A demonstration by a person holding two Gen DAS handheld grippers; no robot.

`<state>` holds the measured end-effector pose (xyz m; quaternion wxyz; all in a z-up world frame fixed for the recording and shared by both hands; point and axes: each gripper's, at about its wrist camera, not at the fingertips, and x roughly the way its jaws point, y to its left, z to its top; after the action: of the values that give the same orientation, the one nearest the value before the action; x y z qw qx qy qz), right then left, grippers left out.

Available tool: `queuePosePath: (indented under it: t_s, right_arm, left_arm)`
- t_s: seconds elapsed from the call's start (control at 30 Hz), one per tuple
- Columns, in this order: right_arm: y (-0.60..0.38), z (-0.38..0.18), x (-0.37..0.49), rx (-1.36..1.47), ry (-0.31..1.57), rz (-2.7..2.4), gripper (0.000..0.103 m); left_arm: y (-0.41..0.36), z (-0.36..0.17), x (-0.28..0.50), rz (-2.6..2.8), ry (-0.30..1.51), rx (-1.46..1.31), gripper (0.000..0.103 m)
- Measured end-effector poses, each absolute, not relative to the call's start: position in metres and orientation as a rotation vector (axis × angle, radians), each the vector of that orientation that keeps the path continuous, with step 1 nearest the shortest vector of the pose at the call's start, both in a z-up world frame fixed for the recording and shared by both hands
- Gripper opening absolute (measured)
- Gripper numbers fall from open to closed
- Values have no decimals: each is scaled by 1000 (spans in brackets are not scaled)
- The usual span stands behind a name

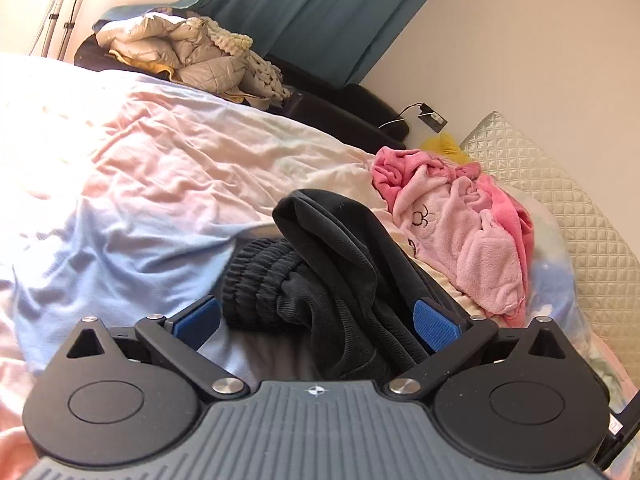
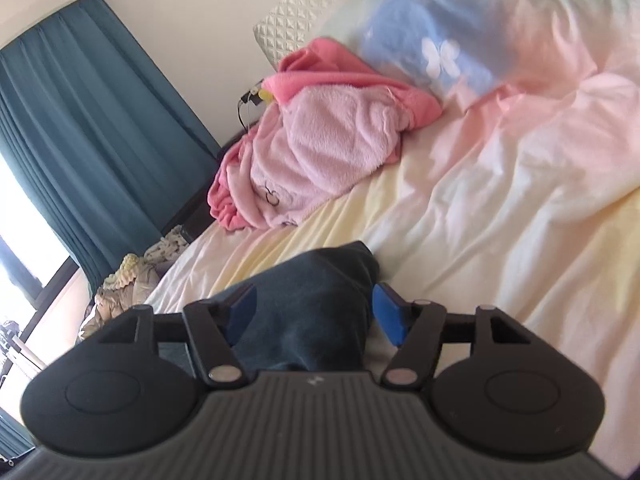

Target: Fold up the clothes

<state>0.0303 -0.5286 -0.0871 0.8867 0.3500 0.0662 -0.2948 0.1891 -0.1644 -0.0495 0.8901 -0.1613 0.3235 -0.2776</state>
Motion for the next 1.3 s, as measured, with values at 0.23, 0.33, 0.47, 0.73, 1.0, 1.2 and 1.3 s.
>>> queuePosePath:
  t_s: [0.23, 0.33, 0.47, 0.73, 1.0, 1.2, 1.3]
  right_arm:
    - [-457, -22, 7, 554, 81, -391, 66]
    - [-422, 2, 2, 512, 79, -268, 66]
    - [-369, 26, -6, 444, 91, -92, 66]
    - [-280, 44, -12, 300, 121, 133, 66]
    - [-237, 39, -21, 186, 124, 222, 66]
    - [-223, 23, -15, 136, 140, 248, 66]
    - [-221, 12, -6, 119, 154, 233, 66]
  left_arm:
    - [-70, 20, 133, -507, 484, -289, 103]
    - [-36, 43, 104, -438, 415, -207, 103]
    - [2, 67, 63, -324, 321, -71, 103]
    - [50, 75, 8, -121, 280, -15, 103]
    - [54, 54, -1, -20, 307, -69, 103]
    - [49, 36, -7, -14, 275, -21, 103]
    - [46, 25, -4, -15, 288, -4, 103]
